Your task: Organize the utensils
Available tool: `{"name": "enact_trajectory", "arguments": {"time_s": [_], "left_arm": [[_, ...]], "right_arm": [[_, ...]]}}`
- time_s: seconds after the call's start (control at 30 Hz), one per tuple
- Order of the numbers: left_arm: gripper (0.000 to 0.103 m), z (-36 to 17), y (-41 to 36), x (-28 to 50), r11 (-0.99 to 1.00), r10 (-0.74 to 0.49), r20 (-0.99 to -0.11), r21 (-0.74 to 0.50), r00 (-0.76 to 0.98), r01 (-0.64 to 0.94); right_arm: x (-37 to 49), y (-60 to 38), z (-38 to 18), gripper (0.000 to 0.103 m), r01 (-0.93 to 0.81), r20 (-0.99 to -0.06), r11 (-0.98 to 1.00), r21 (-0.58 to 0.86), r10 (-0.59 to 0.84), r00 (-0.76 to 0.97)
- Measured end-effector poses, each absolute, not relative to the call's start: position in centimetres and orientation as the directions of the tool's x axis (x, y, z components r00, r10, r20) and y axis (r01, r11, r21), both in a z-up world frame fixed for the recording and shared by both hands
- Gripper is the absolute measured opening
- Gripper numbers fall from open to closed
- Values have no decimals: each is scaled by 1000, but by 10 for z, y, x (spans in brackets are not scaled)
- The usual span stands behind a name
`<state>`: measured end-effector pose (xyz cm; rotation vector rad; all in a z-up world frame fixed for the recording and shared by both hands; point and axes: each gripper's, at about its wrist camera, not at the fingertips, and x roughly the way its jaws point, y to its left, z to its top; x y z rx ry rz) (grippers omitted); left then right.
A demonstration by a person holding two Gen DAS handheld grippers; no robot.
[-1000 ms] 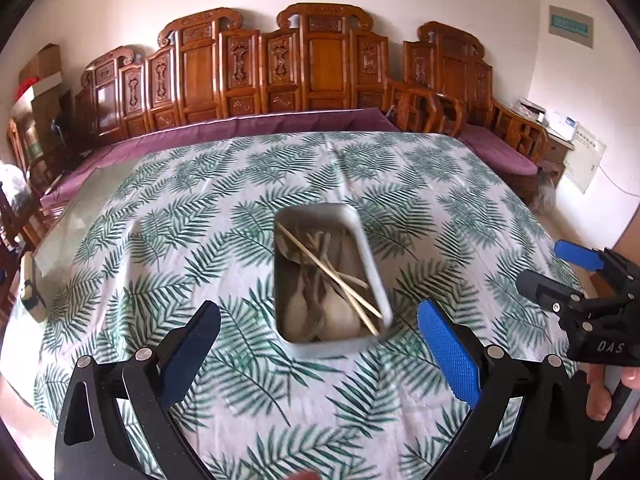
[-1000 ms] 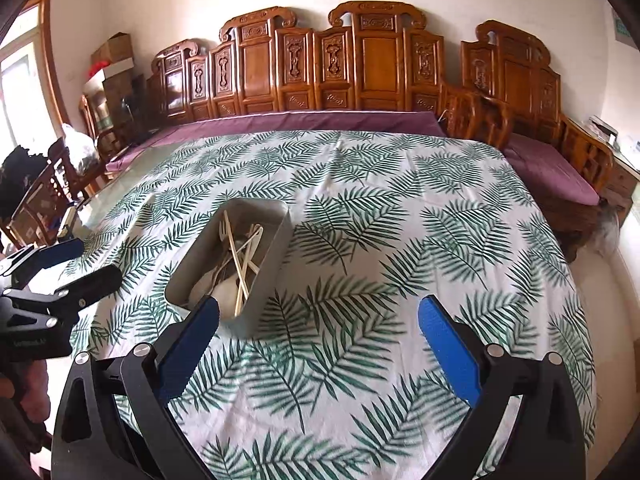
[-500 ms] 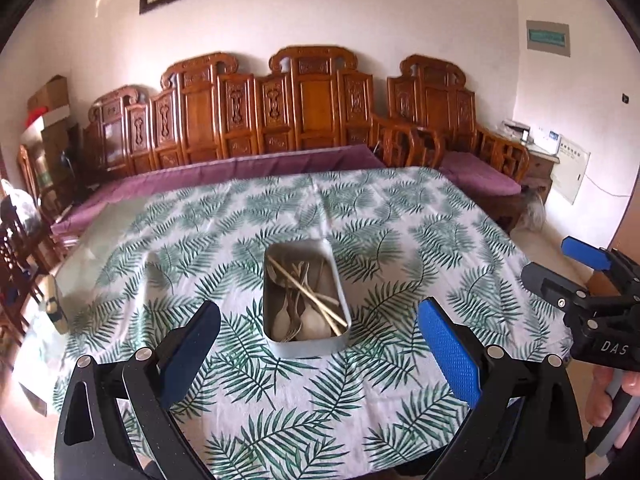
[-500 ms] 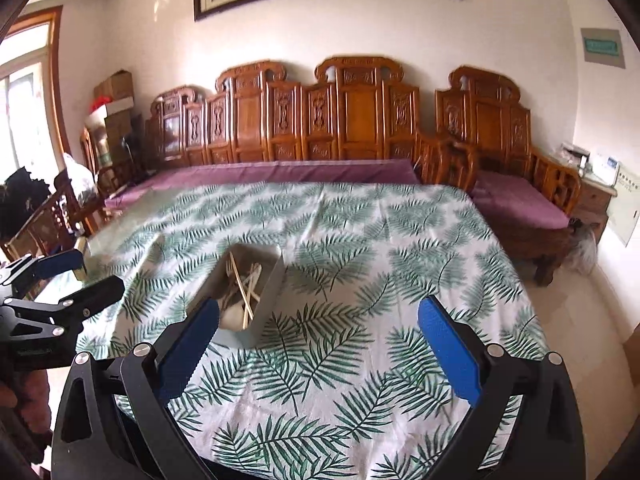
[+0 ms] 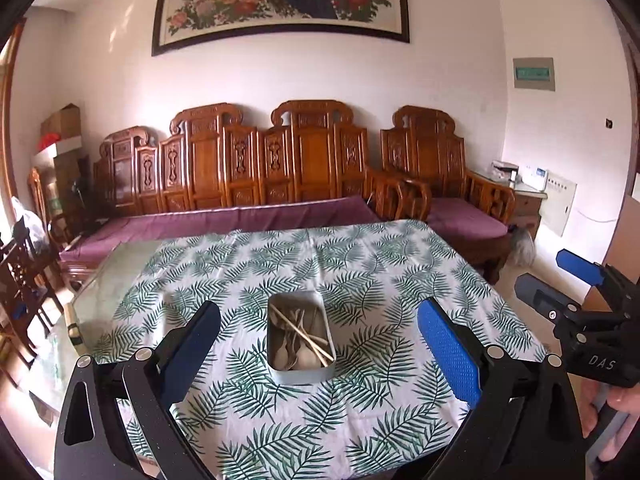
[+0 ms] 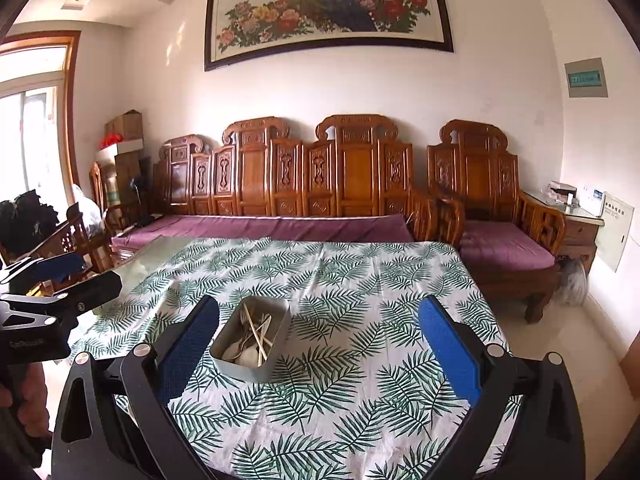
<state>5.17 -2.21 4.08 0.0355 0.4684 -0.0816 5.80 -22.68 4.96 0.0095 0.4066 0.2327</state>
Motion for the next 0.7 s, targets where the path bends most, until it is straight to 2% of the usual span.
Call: {"name": "enact_trajectory", "arguments": {"time_s": [0.7], "left_arm": [[95, 37, -20, 49, 997, -69, -449, -4, 891, 75]], "right_arm": [[53, -230, 52, 100, -210, -377, 976, 62, 218, 900]]}}
